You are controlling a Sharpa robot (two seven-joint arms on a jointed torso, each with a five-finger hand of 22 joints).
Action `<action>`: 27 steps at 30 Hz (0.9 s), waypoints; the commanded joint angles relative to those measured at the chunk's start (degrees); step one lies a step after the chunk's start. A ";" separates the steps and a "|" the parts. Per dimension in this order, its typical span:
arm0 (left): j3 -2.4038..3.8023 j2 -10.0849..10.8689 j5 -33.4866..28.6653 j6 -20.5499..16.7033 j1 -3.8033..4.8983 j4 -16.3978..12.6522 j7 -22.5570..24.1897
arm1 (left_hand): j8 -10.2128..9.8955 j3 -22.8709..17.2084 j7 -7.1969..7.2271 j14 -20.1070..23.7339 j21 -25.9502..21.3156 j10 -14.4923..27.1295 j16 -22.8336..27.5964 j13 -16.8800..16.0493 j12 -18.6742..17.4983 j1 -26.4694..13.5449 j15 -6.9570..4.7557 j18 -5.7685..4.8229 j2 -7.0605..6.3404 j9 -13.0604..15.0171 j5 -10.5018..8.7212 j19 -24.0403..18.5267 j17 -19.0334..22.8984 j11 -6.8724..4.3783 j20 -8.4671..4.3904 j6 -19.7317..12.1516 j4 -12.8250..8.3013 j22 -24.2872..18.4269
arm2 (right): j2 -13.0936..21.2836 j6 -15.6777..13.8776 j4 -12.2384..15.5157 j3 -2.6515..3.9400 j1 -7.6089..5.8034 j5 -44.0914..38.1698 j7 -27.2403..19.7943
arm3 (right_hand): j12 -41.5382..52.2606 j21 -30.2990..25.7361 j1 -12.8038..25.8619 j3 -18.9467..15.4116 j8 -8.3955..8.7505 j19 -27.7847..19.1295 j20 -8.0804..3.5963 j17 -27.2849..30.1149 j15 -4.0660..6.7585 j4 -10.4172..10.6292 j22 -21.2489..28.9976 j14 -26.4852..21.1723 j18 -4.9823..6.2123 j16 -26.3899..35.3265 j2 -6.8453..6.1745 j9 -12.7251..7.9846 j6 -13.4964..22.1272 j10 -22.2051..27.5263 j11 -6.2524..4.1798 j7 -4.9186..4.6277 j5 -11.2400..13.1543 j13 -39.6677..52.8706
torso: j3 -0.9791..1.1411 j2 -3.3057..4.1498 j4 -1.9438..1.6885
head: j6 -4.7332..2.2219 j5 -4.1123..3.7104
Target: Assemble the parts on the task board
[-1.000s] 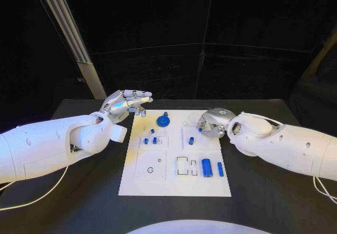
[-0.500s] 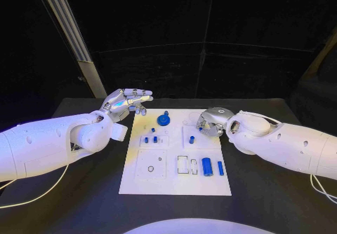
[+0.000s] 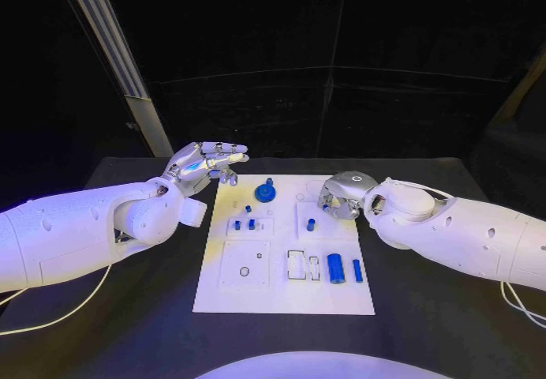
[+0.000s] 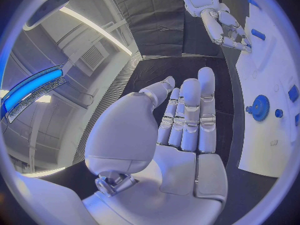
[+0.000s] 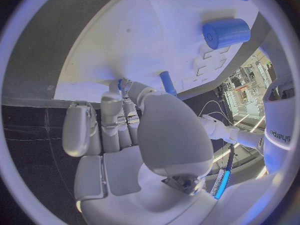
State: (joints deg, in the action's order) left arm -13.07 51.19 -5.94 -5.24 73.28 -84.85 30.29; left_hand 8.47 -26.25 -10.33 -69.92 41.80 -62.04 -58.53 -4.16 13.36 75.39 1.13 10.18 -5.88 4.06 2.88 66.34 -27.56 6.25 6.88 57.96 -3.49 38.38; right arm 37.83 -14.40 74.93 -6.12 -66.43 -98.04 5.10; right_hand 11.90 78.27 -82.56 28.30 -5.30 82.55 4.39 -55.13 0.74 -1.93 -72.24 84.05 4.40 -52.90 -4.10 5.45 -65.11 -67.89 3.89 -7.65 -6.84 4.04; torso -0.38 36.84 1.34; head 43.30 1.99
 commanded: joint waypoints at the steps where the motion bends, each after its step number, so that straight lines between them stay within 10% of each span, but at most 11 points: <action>1: 0.04 0.06 -0.27 0.70 0.08 -0.15 0.31 | 0.23 0.23 -0.05 0.37 -0.23 -0.05 0.28 0.04 0.30 0.03 0.10 0.35 0.46 -0.09 0.18 -0.36 0.04 -0.05 0.13 0.18 -0.01 -0.06 | 0.13 -1.19 0.12 -0.17 0.17 -3.00 2.22 | -0.07 0.44 -0.23 0.53 -0.09 0.38 0.04 0.13 0.50 -0.31 -0.27 1.40 -0.77 -0.02 0.37 0.06 -0.48 -0.64 -0.27 -0.09 0.09 0.11 | -0.01 -0.03 0.05 | 0.07 0.00; 27: 0.04 0.26 -0.27 0.85 0.08 0.44 0.25 | 0.25 0.57 -0.12 0.48 -0.47 0.09 0.36 0.07 0.41 -0.05 0.15 0.34 0.55 -0.11 0.18 -0.37 0.19 0.01 0.15 0.10 0.03 -0.22 | 4.57 -9.44 5.49 -0.09 0.17 1.68 1.30 | -0.66 1.54 1.14 0.91 0.22 0.69 0.19 0.10 0.53 -0.58 -1.74 1.23 -1.01 -0.34 -0.28 0.11 -0.57 -0.75 -0.21 -0.17 -0.34 0.08 | 0.04 -0.06 0.02 | 0.17 0.28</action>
State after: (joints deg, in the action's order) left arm -13.07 51.42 -5.98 -5.12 73.28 -84.45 30.23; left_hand 8.47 -25.92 -10.33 -69.72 41.53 -62.04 -58.53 -4.15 13.56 75.39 1.34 10.16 -5.88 4.01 2.88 66.35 -27.42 6.25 6.88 57.95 -3.47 38.21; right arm 42.14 -21.49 79.74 -6.25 -66.11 -97.64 6.20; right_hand 11.61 79.47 -81.85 28.90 -5.26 82.76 4.60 -54.95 0.74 -2.54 -73.91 84.05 4.42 -52.90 -4.20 5.50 -65.34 -68.22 3.56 -7.70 -6.91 4.13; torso -0.36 36.80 1.33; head 43.47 2.22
